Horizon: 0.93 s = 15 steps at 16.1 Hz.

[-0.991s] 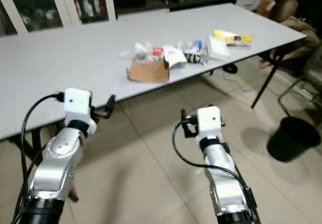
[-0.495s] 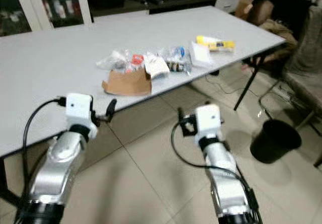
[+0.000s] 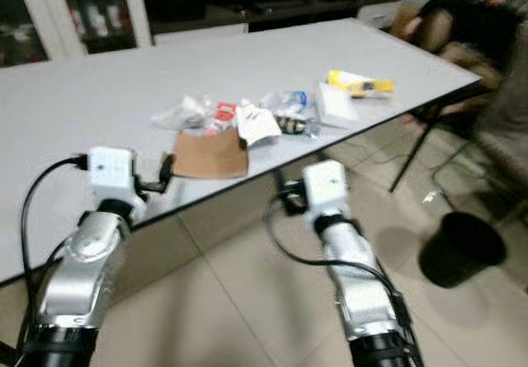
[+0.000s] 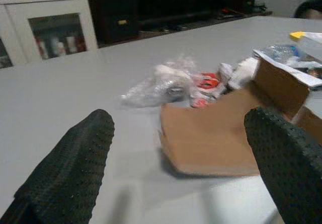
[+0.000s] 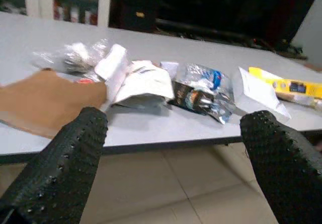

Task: Picking trash to rubbish bin

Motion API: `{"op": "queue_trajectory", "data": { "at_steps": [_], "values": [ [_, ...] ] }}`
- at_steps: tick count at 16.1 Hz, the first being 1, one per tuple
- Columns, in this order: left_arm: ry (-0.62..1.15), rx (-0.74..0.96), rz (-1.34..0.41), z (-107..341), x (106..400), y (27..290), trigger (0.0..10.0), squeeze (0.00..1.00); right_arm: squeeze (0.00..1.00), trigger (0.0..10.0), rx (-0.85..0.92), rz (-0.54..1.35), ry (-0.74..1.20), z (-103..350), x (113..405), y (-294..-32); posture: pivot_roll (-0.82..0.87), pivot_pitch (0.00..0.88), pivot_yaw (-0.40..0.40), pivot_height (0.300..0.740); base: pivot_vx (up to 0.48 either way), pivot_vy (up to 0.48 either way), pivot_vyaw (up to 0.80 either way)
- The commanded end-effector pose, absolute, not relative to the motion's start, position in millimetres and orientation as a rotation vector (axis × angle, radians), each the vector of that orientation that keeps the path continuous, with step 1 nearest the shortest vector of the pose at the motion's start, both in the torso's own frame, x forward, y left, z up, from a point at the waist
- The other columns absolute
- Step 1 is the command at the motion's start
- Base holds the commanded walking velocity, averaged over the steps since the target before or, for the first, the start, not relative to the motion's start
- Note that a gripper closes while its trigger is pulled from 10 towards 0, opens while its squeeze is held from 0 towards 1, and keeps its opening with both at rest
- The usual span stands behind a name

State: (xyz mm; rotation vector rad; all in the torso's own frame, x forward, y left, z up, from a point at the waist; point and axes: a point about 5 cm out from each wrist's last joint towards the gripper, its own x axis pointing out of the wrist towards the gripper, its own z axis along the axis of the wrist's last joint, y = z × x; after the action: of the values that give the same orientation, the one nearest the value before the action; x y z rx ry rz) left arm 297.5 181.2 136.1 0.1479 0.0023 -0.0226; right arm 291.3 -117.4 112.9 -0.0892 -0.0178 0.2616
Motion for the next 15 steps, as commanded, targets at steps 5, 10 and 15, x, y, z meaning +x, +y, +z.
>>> {"op": "queue_trajectory", "data": {
  "at_steps": [5, 10, 15],
  "values": [
    [0.010, 0.156, 0.005, 138, 306, 195, 10.0, 0.00, 0.00, 10.0, -0.066, 0.247, -0.022, 112, 291, -114, 0.04, 0.000, -0.047, 0.740, 0.415, 0.000, 0.00],
    [0.019, 0.150, -0.007, 135, 308, 194, 10.0, 0.00, 0.00, 10.0, -0.072, 0.242, -0.014, 109, 290, -115, 0.03, 0.000, -0.041, 0.740, 0.414, 0.000, 0.00],
    [0.022, 0.107, -0.020, 134, 311, 193, 10.0, 0.00, 0.00, 10.0, -0.059, 0.229, -0.003, 107, 291, -117, 0.03, 0.000, -0.035, 0.740, 0.409, 0.000, 0.00]
  ]
}}
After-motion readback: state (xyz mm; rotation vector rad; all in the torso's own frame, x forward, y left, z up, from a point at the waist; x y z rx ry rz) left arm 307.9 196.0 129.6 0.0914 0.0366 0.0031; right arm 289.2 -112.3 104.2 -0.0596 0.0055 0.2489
